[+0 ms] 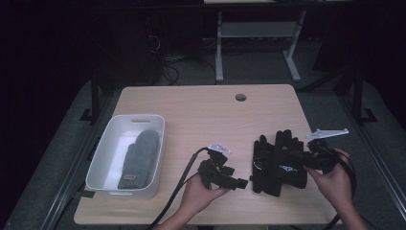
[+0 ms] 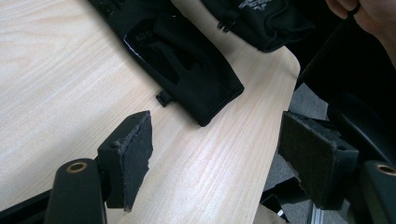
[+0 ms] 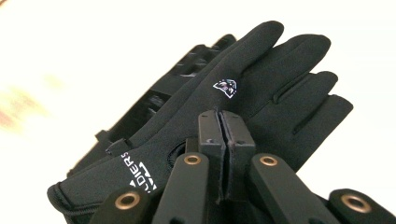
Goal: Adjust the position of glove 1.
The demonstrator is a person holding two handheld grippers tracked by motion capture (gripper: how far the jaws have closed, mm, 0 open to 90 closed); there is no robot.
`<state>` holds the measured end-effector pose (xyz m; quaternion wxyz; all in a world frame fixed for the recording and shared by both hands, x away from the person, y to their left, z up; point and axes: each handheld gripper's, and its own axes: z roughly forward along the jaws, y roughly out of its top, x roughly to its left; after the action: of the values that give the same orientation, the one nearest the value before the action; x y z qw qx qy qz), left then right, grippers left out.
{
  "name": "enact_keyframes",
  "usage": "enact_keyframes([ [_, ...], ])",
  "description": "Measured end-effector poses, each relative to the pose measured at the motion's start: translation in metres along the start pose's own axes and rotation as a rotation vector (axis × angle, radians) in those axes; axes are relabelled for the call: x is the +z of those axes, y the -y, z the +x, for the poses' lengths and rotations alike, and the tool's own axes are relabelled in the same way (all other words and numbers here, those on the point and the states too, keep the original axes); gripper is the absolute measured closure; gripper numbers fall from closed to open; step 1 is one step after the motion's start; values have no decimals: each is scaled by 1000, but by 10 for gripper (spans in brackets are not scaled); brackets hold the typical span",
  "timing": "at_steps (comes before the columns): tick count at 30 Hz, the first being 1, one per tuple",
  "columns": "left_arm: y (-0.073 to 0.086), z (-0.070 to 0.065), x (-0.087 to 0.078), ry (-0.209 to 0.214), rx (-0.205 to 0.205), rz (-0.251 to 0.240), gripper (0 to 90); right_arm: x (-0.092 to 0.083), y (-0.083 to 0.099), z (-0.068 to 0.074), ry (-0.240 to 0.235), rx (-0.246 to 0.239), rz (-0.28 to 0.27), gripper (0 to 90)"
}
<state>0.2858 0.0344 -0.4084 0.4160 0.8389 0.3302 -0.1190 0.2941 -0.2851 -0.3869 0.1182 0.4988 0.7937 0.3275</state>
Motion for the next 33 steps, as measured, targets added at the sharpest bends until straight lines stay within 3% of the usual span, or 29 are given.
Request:
enact_keyframes([
  [8,2,2,-1,-2,-1,2,263,25,-11,25,-37,-40,24,877],
  [17,5,4,-1,-3,-11,3,263,49,-9,33,-53,-45,56,873],
  [21,7,5,1,-1,-17,7,263,59,-1,33,-73,-32,73,844],
  [23,7,5,3,0,-21,11,263,60,2,32,-93,-26,76,782],
  [27,8,6,6,2,-24,12,263,49,4,25,-118,8,41,671],
  [30,8,6,8,2,-25,19,264,43,9,16,-105,27,32,680],
  [33,8,6,11,1,-25,26,264,43,19,10,-95,43,52,746],
])
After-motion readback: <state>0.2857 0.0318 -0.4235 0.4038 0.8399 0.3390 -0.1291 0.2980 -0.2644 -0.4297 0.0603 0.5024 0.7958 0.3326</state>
